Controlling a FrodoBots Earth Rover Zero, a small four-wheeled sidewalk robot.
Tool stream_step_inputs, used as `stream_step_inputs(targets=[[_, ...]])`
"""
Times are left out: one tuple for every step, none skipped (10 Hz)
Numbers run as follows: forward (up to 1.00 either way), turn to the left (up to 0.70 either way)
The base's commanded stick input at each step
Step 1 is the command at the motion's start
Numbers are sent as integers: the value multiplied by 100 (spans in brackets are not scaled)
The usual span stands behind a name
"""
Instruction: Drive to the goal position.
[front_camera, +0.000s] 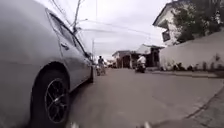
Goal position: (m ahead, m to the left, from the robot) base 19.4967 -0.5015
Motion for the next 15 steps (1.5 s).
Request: stream_step_inputs(targets=[[70, 0], [70, 0], [70, 0], [70, 0], [70, 0], [70, 0], [70, 0], [70, 0], [70, 0], [70, 0], [70, 0], [70, 0], [70, 0], [70, 0], [70, 0]])
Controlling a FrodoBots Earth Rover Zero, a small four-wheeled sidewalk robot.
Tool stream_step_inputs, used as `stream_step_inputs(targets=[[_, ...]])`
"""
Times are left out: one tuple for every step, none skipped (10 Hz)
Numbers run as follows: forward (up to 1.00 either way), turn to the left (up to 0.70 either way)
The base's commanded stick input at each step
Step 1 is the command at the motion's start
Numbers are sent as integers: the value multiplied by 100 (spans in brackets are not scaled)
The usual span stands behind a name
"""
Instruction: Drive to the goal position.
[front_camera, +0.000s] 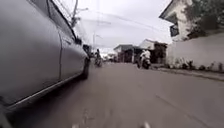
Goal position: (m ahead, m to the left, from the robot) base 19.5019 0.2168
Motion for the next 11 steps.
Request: stream_step_inputs(targets=[[70, 0], [70, 0], [70, 0], [70, 0], [70, 0], [70, -35], [70, -35], [70, -31], [70, 0], [70, 0], [70, 0]])
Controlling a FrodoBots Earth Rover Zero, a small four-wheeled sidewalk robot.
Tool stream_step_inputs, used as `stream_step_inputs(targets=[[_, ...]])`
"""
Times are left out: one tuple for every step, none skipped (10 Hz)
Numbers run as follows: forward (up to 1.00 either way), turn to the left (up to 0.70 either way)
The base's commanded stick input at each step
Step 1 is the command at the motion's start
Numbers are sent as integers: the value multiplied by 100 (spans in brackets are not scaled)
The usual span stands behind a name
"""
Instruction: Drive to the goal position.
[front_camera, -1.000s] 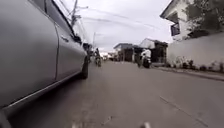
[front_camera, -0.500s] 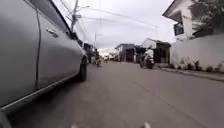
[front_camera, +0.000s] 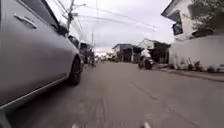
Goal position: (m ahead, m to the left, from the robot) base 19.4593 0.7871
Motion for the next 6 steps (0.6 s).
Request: stream_step_inputs(targets=[[70, 0], [70, 0], [70, 4], [70, 31], [70, 22], [70, 14]])
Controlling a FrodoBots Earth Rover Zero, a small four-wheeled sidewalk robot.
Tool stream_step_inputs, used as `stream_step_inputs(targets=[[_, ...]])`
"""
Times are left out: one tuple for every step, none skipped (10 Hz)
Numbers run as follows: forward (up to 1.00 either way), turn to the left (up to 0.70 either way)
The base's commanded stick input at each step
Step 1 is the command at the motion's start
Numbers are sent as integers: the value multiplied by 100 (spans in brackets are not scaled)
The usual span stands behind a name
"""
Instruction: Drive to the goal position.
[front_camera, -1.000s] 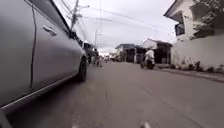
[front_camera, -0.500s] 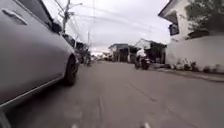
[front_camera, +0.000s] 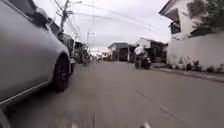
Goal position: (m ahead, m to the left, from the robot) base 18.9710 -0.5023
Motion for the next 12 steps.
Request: stream_step_inputs(targets=[[70, 5], [70, 0], [70, 0], [70, 0], [70, 0], [70, 0], [70, 0], [70, 0], [70, 0], [70, 0], [70, 0], [70, 0]])
